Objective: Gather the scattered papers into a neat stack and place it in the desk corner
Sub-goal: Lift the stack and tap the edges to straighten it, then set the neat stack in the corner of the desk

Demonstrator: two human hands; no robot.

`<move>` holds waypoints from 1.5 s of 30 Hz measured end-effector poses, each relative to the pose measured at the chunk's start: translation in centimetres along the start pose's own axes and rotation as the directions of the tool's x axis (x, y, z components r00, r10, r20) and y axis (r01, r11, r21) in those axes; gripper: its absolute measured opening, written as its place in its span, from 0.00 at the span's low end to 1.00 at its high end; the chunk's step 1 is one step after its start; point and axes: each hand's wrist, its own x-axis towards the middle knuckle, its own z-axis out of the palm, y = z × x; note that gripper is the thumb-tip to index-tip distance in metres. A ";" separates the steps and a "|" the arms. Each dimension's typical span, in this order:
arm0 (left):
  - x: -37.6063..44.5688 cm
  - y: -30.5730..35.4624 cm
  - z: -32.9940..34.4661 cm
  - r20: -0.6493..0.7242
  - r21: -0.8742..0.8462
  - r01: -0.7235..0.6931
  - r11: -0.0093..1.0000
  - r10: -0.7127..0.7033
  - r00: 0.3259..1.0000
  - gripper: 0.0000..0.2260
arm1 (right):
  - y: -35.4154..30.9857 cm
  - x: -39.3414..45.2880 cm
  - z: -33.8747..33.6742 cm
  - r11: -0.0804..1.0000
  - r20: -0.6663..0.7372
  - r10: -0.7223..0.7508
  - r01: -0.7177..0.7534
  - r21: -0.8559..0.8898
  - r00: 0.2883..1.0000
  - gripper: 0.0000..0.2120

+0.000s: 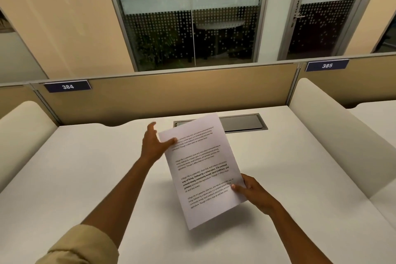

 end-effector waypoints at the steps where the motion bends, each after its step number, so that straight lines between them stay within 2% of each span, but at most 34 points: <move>1: -1.1 -0.8 0.7 0.038 -0.111 0.085 0.990 -0.081 0.996 0.43 | 0.2 0.1 0.0 1.000 -0.007 0.000 0.000 0.016 1.000 0.17; 3: -3.3 -2.4 2.3 0.191 -0.299 0.260 0.918 -0.210 0.959 0.41 | 0.5 0.6 -0.1 0.999 -0.017 0.010 -0.009 0.046 1.000 0.18; 4: -4.5 -3.2 3.1 0.275 -0.364 0.327 0.872 -0.235 0.932 0.36 | 0.6 0.9 0.0 0.998 -0.020 0.014 -0.013 0.059 1.000 0.18; 5: -5.6 -4.0 3.9 0.340 -0.415 0.368 0.832 -0.234 0.911 0.30 | 0.7 1.2 0.1 0.997 -0.026 0.015 -0.013 0.072 1.000 0.18; 7: -7.8 -5.1 5.7 0.382 -0.490 0.412 0.769 -0.236 0.894 0.19 | 0.7 2.0 0.4 0.996 -0.038 0.020 -0.016 0.092 0.999 0.17; 10: -10.1 -6.1 7.8 0.305 -0.556 0.436 0.708 -0.314 0.899 0.12 | 1.1 2.9 1.0 0.993 -0.056 0.027 -0.020 0.113 0.998 0.15; 13: -11.0 -6.6 8.6 0.212 -0.551 0.446 0.705 -0.399 0.892 0.10 | 1.8 3.5 1.4 0.994 -0.071 0.037 -0.029 0.102 0.997 0.17; 16: -11.4 -7.1 8.7 0.181 -0.531 0.472 0.704 -0.450 0.875 0.09 | 2.4 4.0 1.8 0.995 -0.078 0.050 -0.043 0.091 0.996 0.18; 22: -11.8 -8.2 8.7 0.131 -0.496 0.478 0.725 -0.482 0.866 0.08 | 2.6 4.4 2.5 0.994 -0.052 0.066 -0.061 0.088 0.996 0.19; 34: -11.9 -8.4 8.4 -0.029 -0.427 0.430 0.796 -0.487 0.873 0.09 | 1.5 5.3 2.6 0.978 0.026 0.152 -0.154 0.137 0.988 0.13; 45: -11.5 -10.7 6.6 -0.044 -0.403 0.434 0.806 -0.491 0.870 0.09 | 1.0 6.0 3.6 0.935 0.071 0.303 -0.310 0.172 0.950 0.11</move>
